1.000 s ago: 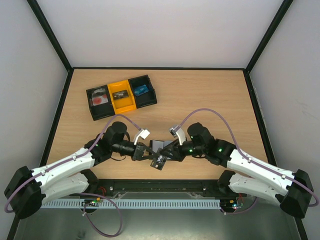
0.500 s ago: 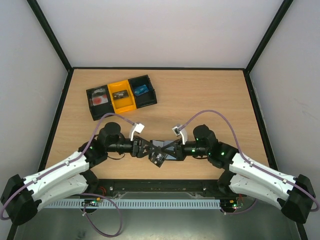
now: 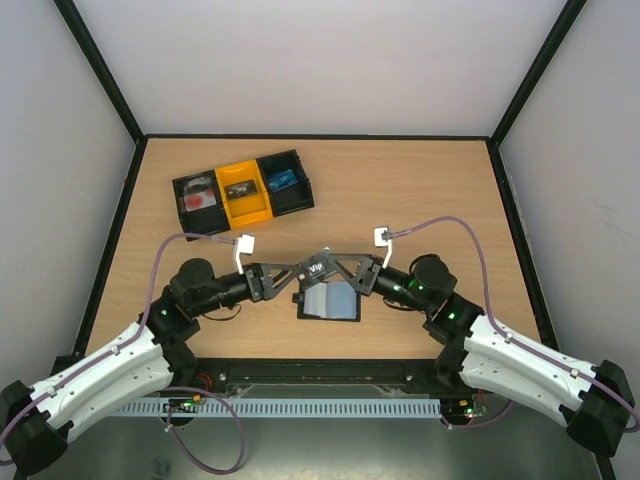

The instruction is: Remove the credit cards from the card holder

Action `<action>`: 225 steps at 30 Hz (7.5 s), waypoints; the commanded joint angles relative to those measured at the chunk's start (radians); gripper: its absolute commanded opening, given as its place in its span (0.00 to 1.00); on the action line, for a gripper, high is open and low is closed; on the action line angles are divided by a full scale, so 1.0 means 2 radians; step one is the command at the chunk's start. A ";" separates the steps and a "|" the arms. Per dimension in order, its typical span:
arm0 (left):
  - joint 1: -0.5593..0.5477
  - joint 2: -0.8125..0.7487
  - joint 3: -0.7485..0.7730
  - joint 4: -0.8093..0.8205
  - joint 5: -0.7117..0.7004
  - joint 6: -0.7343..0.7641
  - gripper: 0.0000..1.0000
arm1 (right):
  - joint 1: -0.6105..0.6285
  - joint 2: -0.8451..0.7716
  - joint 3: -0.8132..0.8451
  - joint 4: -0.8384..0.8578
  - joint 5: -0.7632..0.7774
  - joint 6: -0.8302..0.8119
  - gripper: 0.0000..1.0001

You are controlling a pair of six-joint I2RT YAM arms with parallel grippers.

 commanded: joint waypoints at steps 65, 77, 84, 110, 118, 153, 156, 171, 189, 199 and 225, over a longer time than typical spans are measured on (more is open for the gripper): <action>0.099 0.122 0.019 0.080 0.073 -0.003 0.03 | -0.002 -0.085 -0.136 0.055 0.211 0.153 0.95; 0.312 0.152 0.100 -0.126 0.111 0.090 0.03 | -0.002 -0.169 -0.135 -0.112 0.211 0.058 0.98; 0.414 0.246 0.142 -0.139 0.148 0.117 0.03 | -0.002 -0.174 -0.128 -0.131 0.207 0.035 0.98; 0.414 0.505 0.377 -0.216 0.027 0.170 0.03 | -0.002 -0.161 -0.120 -0.119 0.176 0.032 0.98; 0.394 0.555 0.435 -0.239 0.002 0.179 0.03 | -0.002 -0.134 -0.117 -0.104 0.168 0.033 0.98; 0.364 0.649 0.497 -0.254 -0.059 0.190 0.03 | -0.002 -0.121 -0.119 -0.098 0.183 0.037 0.98; 0.363 0.651 0.499 -0.252 -0.060 0.189 0.03 | -0.002 -0.118 -0.119 -0.095 0.182 0.037 0.98; 0.361 0.665 0.504 -0.253 -0.082 0.189 0.08 | -0.002 -0.115 -0.117 -0.094 0.180 0.038 0.98; 0.355 0.626 0.510 -0.275 -0.093 0.189 0.61 | -0.002 -0.113 -0.111 -0.111 0.179 0.033 0.98; 0.352 0.522 0.481 -0.268 -0.046 0.197 1.00 | -0.002 -0.124 -0.083 -0.177 0.219 0.010 0.98; 0.163 0.132 0.240 -0.282 0.013 0.212 1.00 | -0.002 -0.076 0.100 -0.371 0.379 -0.062 0.98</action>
